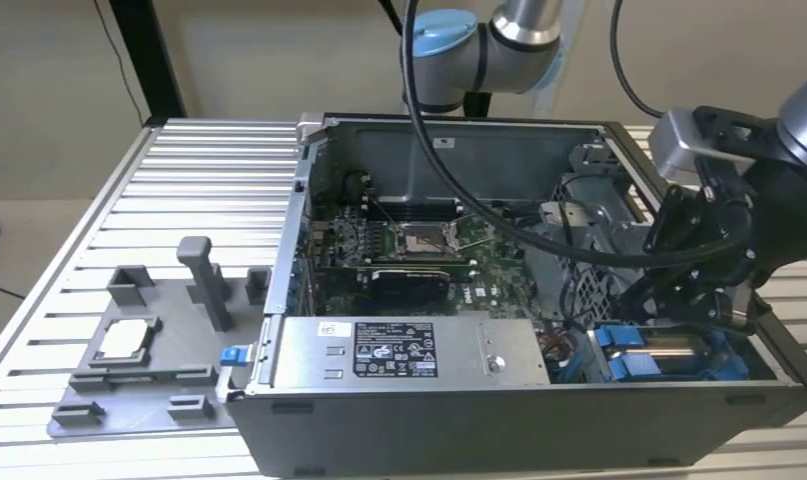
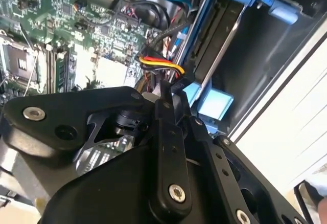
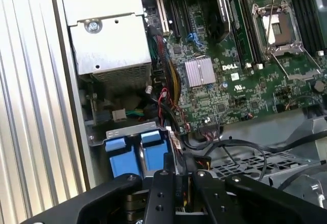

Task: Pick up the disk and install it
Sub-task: 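Insert the first disk wire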

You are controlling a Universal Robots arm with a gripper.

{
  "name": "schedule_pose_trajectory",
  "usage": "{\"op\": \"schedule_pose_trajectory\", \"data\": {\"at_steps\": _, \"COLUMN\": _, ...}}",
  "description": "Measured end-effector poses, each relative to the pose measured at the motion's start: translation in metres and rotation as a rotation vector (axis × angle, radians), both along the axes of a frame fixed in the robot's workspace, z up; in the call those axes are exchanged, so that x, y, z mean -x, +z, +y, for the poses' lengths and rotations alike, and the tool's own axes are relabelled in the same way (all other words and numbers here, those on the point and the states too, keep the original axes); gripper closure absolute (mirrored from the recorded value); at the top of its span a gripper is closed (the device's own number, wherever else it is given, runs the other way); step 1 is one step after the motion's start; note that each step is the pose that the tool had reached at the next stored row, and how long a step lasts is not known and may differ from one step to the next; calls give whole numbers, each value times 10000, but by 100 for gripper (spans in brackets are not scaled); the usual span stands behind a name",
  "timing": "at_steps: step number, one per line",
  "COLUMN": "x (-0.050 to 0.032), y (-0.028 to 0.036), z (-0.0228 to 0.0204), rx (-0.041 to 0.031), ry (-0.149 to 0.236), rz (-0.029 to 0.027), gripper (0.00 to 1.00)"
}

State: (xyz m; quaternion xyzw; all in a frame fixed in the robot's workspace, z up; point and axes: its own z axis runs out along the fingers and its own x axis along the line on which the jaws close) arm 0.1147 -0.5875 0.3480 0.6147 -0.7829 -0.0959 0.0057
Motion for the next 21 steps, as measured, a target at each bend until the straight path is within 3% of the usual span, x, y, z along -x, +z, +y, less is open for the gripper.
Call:
{"op": "schedule_pose_trajectory", "data": {"at_steps": 1, "x": 0, "y": 3, "z": -1, "rx": -1, "ry": 0, "rz": -122, "gripper": 100}}
{"op": "schedule_pose_trajectory", "data": {"at_steps": 2, "x": 2, "y": 13, "z": -1, "rx": -2, "ry": 0, "rz": -180, "gripper": 100}}
{"op": "schedule_pose_trajectory", "data": {"at_steps": 9, "x": 13, "y": 36, "z": -1, "rx": -4, "ry": 0, "rz": -215, "gripper": 100}}
{"op": "schedule_pose_trajectory", "data": {"at_steps": 10, "x": 17, "y": 39, "z": -1, "rx": -14, "ry": -2, "rz": -245, "gripper": 100}}
{"op": "schedule_pose_trajectory", "data": {"at_steps": 13, "x": 18, "y": 45, "z": -1, "rx": -78, "ry": -1, "rz": -498, "gripper": 100}}
{"op": "schedule_pose_trajectory", "data": {"at_steps": 14, "x": 18, "y": 46, "z": -1, "rx": -110, "ry": -1, "rz": -619, "gripper": 100}}
{"op": "schedule_pose_trajectory", "data": {"at_steps": 17, "x": 18, "y": 45, "z": -1, "rx": -256, "ry": -3, "rz": -1088, "gripper": 100}}
{"op": "schedule_pose_trajectory", "data": {"at_steps": 18, "x": 19, "y": 44, "z": -1, "rx": -313, "ry": -4, "rz": -1207, "gripper": 100}}
{"op": "schedule_pose_trajectory", "data": {"at_steps": 19, "x": 19, "y": 45, "z": -1, "rx": -367, "ry": -6, "rz": -1314, "gripper": 100}}
{"op": "schedule_pose_trajectory", "data": {"at_steps": 21, "x": 22, "y": 57, "z": 0, "rx": -426, "ry": -8, "rz": -1443, "gripper": 100}}
